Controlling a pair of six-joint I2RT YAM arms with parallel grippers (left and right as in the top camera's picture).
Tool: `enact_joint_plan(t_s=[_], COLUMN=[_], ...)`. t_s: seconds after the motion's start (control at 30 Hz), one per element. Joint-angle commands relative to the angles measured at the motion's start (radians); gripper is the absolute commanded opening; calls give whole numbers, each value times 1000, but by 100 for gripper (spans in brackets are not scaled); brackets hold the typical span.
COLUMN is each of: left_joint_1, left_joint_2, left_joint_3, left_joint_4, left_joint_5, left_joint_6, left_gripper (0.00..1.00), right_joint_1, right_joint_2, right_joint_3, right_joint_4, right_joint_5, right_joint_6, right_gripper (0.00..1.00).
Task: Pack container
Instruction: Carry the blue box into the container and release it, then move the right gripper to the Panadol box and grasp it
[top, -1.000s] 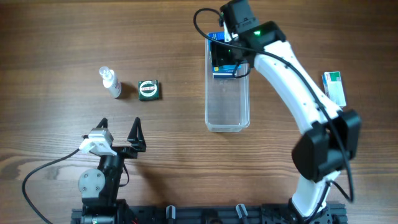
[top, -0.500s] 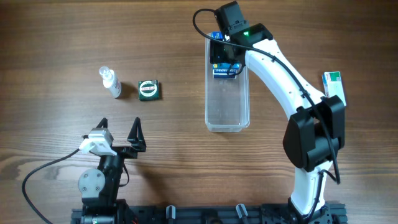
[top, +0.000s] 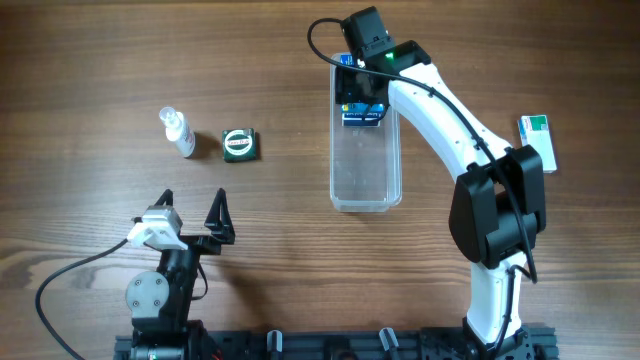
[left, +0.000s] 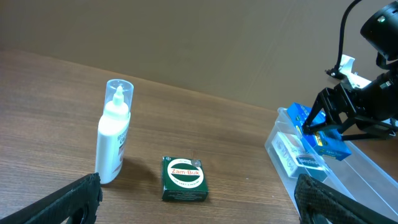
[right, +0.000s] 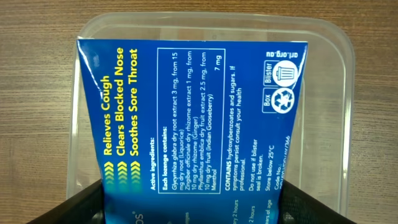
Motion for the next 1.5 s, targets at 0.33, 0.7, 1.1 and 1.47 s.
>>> enact_joint_plan(t_s=[0.33,0.7,1.1,1.47], left_joint_1=[8,8,8,8], left_joint_2=[-10,-10,-10,-10], left_joint_3=[-5,-5,-5,-5], left_joint_4=[-6,-6,-6,-6], left_joint_5=[-10,-10,-10,-10], left_joint_6=[-13,-13,-13,-13], left_gripper=[100,100,100,100], right_joint_1=[-8,-8,-8,-391], right_joint_2=[18,-143,-146,-295], right_joint_3=[0,0,-23,-25], right_joint_4=[9,-187,-157,-299], right_joint_5=[43,-10,-93,-27], right_joint_6=[6,-54,-101,-358], right_gripper=[80,73,58,91])
